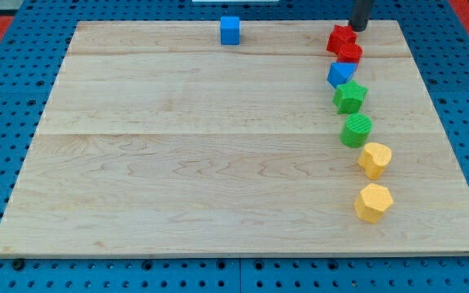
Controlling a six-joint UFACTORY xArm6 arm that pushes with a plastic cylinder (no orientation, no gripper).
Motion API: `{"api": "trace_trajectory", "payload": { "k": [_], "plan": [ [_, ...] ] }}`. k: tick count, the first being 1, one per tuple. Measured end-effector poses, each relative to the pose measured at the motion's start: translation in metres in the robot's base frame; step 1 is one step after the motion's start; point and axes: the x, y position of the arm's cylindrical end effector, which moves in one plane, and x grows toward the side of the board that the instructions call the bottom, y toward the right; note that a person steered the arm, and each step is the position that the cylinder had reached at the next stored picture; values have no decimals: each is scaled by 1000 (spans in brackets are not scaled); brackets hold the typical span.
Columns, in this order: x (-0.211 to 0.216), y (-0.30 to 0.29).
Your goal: Slide the red circle a bit left
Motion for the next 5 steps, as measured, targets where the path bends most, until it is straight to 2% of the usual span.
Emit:
{"api": "trace_trajectory", "payload": {
  "k": [1,2,5],
  "plan": [
    [9,42],
    [62,38],
    [65,0]
  ]
}}
